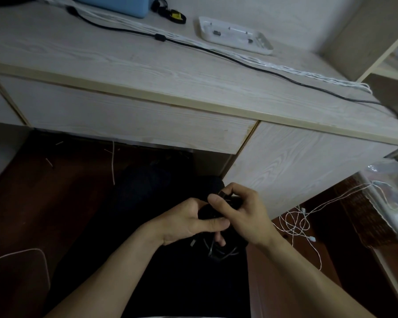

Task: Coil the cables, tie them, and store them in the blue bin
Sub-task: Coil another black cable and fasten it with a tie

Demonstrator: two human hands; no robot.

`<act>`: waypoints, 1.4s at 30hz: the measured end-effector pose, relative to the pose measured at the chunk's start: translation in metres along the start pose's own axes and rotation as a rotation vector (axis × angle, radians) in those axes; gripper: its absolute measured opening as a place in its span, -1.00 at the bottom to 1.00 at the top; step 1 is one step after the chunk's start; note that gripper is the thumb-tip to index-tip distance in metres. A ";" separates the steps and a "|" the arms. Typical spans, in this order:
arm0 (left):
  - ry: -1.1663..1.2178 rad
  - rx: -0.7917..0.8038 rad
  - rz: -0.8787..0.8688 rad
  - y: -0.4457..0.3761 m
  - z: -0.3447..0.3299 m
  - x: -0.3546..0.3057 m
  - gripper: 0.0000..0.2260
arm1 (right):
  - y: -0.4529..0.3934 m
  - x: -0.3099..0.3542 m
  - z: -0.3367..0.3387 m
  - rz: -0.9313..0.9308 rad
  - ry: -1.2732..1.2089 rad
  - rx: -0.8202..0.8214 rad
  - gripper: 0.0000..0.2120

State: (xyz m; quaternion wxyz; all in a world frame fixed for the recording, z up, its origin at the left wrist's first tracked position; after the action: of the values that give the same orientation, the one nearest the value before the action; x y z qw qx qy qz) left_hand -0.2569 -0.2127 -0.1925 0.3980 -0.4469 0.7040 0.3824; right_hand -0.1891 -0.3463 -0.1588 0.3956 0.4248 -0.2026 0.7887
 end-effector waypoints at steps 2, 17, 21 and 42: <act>0.026 -0.077 -0.009 -0.002 0.002 0.002 -0.78 | 0.000 0.001 0.004 -0.053 -0.070 -0.038 -0.70; 0.715 0.144 0.049 -0.004 -0.014 -0.003 -0.74 | -0.003 -0.015 -0.003 -0.407 -0.711 0.298 -0.57; 0.742 0.207 0.007 -0.011 -0.014 0.009 -0.64 | -0.002 -0.006 0.004 -0.360 -0.769 0.467 -0.61; 0.617 -0.079 0.142 -0.034 -0.023 -0.062 -0.59 | -0.029 0.053 0.036 0.091 0.224 -0.376 -0.81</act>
State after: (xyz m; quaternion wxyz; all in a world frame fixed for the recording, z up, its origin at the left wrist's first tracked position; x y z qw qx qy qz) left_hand -0.2129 -0.2232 -0.1343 0.1201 -0.5065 0.8057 0.2826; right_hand -0.1648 -0.3282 -0.0950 0.4517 0.2436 -0.3197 0.7965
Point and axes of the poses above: each hand's wrist, its own y-axis away from the middle knuckle, its own z-axis out of the back of the hand, x = y × z, the point moved 3 cm from there along -y, towards the middle knuckle, and after that the axes turned 13 degrees about y, right-handed, at the moved point
